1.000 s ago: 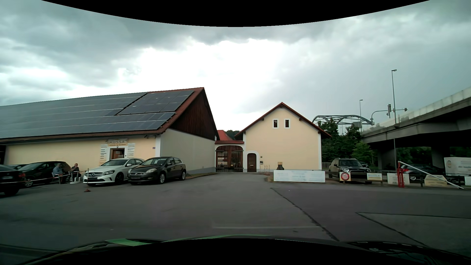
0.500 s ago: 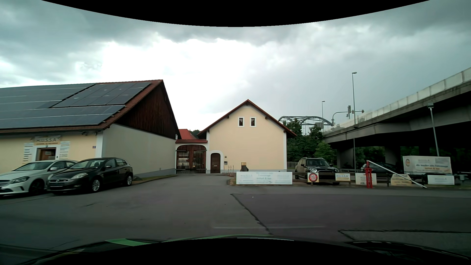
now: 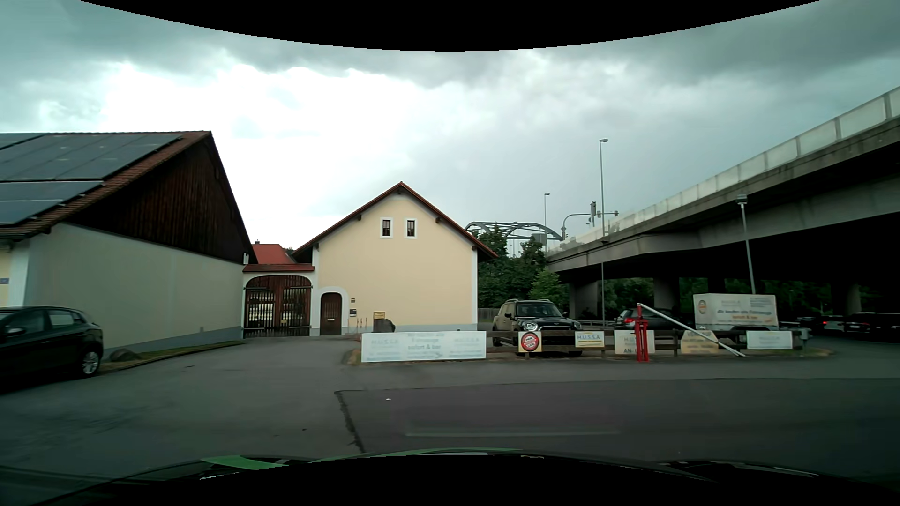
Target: Follow the waypoints while adhering to traffic rules and regulations
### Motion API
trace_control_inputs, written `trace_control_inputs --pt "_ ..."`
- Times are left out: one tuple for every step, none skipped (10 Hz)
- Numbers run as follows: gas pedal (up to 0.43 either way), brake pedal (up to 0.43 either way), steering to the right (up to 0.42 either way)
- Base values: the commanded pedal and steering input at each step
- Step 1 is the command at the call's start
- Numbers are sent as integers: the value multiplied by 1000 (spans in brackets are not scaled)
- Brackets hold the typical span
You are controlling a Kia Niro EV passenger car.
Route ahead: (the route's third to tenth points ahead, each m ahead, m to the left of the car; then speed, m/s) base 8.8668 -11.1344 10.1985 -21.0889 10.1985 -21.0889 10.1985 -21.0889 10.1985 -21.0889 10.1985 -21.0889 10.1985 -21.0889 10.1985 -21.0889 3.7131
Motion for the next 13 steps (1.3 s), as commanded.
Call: trace_control_inputs --pt "28 0 401" --pt "28 0 409" --pt "28 0 421" --pt "28 0 431" --pt "28 0 440" --pt "59 0 454" --pt "67 0 467" --pt "67 0 480" --pt "67 0 490" --pt "67 0 498" --pt "67 0 503" --pt "67 0 507" --pt "67 0 507"
